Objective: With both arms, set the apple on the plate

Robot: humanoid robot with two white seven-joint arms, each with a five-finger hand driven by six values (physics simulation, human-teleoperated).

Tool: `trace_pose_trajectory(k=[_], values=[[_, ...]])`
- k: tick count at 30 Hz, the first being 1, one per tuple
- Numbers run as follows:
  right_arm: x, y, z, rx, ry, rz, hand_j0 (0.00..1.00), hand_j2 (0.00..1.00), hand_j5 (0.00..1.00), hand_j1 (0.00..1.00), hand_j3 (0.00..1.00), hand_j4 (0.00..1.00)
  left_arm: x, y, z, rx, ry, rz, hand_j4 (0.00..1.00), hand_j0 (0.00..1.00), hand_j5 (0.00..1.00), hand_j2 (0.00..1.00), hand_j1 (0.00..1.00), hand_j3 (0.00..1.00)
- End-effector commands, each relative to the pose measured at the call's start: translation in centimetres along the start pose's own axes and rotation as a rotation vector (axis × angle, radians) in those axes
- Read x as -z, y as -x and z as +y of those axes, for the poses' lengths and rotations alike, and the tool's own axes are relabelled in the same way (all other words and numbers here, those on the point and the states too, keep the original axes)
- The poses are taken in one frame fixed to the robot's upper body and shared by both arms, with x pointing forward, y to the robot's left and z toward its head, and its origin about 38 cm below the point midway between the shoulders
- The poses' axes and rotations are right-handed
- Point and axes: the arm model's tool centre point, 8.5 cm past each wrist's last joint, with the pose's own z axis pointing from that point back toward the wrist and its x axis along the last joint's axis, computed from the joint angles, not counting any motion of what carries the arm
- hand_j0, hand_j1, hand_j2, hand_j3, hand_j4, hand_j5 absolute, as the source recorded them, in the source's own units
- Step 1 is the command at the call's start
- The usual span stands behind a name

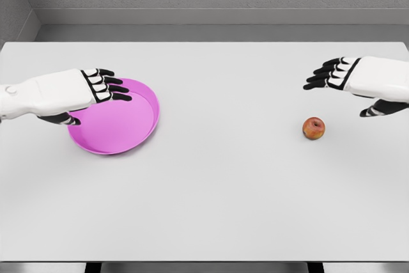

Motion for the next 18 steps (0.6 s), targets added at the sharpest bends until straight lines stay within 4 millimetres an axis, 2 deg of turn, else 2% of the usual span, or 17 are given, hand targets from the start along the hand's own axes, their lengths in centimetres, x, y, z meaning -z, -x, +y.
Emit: trace_pose_trajectory(k=[1,6,9,11,13,14,16,18], values=[[0.1,0.0,0.0,0.006,0.001,-0.002,1.00,1.00,1.00,1.00,1.00,1.00,0.0,0.0,0.1,-0.003,-0.004,0.001,1.00,1.00,1.00,1.00,1.00,1.00],[0.0,0.0,-0.4,-0.002,0.012,-0.001,1.00,1.00,1.00,1.00,1.00,1.00,0.0,0.0,0.1,-0.003,-0.004,0.001,1.00,1.00,1.00,1.00,1.00,1.00],[1.3,-0.5,0.7,0.025,0.007,-0.035,1.00,1.00,1.00,1.00,1.00,1.00,0.0,0.1,0.1,0.000,0.014,0.001,1.00,1.00,1.00,1.00,1.00,1.00],[1.1,-0.1,1.0,0.043,-0.006,-0.026,1.00,1.00,1.00,1.00,1.00,1.00,0.9,-0.3,-0.1,-0.012,0.004,-0.017,1.00,1.00,1.00,1.00,1.00,1.00],[0.7,1.1,1.6,0.120,-0.029,-0.020,1.00,1.00,1.00,1.00,1.00,1.00,0.9,-0.3,0.0,-0.012,0.002,-0.017,1.00,1.00,1.00,1.00,1.00,1.00],[1.4,1.7,2.1,0.208,0.029,-0.041,1.00,1.00,1.00,1.00,1.00,1.00,0.8,-0.3,0.0,-0.010,0.004,-0.017,1.00,1.00,1.00,1.00,1.00,1.00],[2.7,1.9,2.3,0.281,0.093,-0.076,1.00,1.00,1.00,1.00,1.00,1.00,0.8,-0.3,0.0,-0.008,0.010,-0.019,1.00,1.00,1.00,1.00,1.00,1.00],[2.8,1.7,2.2,0.339,0.130,-0.112,1.00,1.00,1.00,1.00,1.00,1.00,0.8,-0.2,0.3,0.001,0.009,-0.015,1.00,1.00,1.00,1.00,1.00,1.00]])
